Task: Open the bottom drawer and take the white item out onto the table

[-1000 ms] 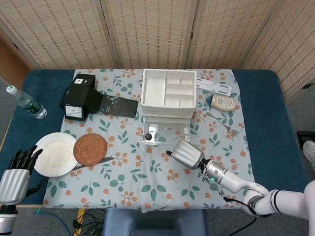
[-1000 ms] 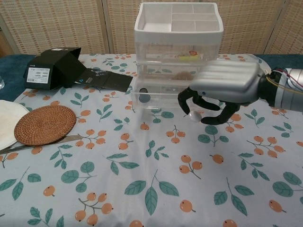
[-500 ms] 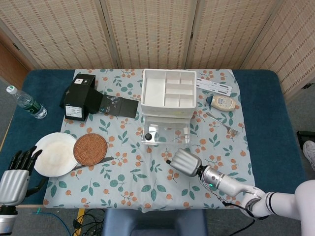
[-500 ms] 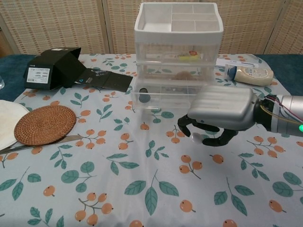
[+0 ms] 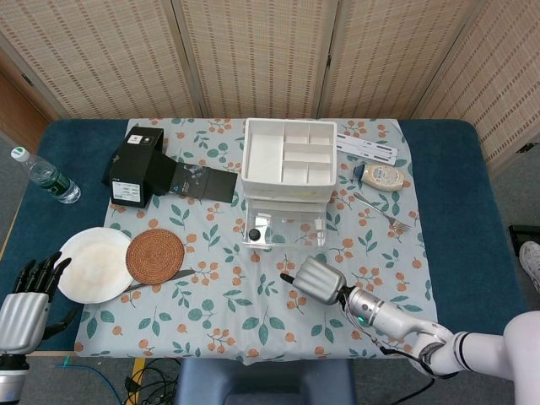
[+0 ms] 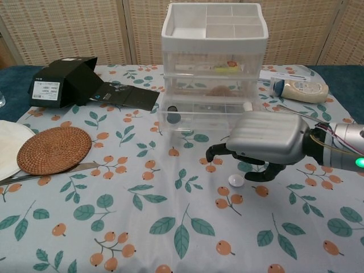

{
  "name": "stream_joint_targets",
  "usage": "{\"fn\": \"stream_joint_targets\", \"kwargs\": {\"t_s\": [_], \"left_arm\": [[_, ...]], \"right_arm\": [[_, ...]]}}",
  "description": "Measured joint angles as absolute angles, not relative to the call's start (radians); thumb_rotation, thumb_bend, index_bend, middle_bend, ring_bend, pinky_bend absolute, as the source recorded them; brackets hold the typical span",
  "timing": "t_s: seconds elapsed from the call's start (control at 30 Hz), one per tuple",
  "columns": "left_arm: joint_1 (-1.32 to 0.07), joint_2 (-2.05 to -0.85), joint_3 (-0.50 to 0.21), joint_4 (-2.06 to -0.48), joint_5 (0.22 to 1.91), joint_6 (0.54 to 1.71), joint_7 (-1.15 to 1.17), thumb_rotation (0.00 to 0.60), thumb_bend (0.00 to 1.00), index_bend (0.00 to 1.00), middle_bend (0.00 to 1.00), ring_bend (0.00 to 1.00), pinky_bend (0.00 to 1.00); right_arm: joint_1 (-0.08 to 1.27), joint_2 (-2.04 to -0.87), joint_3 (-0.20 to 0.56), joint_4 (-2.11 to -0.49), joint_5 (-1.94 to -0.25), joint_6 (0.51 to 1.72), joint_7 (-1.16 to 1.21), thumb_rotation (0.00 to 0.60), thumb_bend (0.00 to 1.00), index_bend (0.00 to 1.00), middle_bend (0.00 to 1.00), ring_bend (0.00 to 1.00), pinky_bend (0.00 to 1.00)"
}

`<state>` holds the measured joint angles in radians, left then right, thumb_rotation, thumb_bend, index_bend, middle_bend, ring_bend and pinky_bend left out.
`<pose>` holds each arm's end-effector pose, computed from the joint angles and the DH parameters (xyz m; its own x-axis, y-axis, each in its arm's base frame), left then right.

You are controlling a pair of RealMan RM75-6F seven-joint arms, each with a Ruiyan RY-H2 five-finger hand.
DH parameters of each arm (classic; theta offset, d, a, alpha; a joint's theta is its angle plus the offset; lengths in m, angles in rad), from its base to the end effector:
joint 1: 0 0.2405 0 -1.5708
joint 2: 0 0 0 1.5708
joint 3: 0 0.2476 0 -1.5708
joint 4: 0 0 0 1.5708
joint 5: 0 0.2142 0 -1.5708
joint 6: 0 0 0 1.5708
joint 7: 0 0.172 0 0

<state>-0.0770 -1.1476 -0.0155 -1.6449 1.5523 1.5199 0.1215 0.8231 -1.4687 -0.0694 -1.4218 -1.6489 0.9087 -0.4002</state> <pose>-0.2895 0.1980 0.1362 0.4539 0.0024 0.8911 0.8897 -0.0557 -0.4531 -0.1324 -0.3088 -0.0554 0.8289 0.0436 0.5577 -0.2926 -0.8159 0.4987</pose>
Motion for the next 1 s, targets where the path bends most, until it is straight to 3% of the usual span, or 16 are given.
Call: {"fn": "stream_joint_targets", "kwargs": {"t_s": [0.4, 0.63, 0.7, 0.87, 0.97, 1.0], "left_arm": [[-0.084, -1.144, -0.024, -1.644, 1.560, 1.523, 0.114, 0.600, 0.25, 0.10, 0.07, 0.10, 0.06], [-0.096, -1.148, -0.029, -1.638, 1.560, 1.510, 0.110, 0.600, 0.25, 0.10, 0.07, 0.10, 0.06], [-0.101, -1.151, -0.030, -1.637, 1.564, 1.506, 0.111, 0.600, 0.25, 0.10, 0.07, 0.10, 0.06], [-0.113, -1.160, -0.033, -1.639, 1.573, 1.500, 0.115, 0.600, 0.25, 0.10, 0.07, 0.10, 0.06], [-0.117, -1.164, -0.034, -1.640, 1.578, 1.500, 0.114, 0.600, 0.25, 0.10, 0.07, 0.10, 0.06], [-0.117, -1.165, -0.034, -1.640, 1.582, 1.501, 0.112, 0.600, 0.25, 0.10, 0.07, 0.10, 0.06]], "right_arm": [[0.697, -1.285, -0.040, -1.639, -1.642, 1.141, -0.433, 0.600, 0.42, 0.20, 0.75, 0.94, 1.00], [0.538, -1.174, -0.044, -1.733, -1.619, 1.341, -0.451, 0.600, 0.42, 0.20, 0.63, 0.77, 0.97], [0.480, -1.145, -0.049, -1.752, -1.604, 1.400, -0.447, 0.600, 0.42, 0.20, 0.56, 0.66, 0.87], [0.356, -1.105, -0.060, -1.763, -1.563, 1.514, -0.407, 0.600, 0.42, 0.17, 0.28, 0.28, 0.45], [0.292, -1.094, -0.066, -1.755, -1.527, 1.558, -0.356, 0.600, 0.42, 0.08, 0.09, 0.11, 0.27], [0.272, -1.091, -0.069, -1.749, -1.516, 1.568, -0.332, 0.600, 0.42, 0.07, 0.07, 0.09, 0.24]]}}
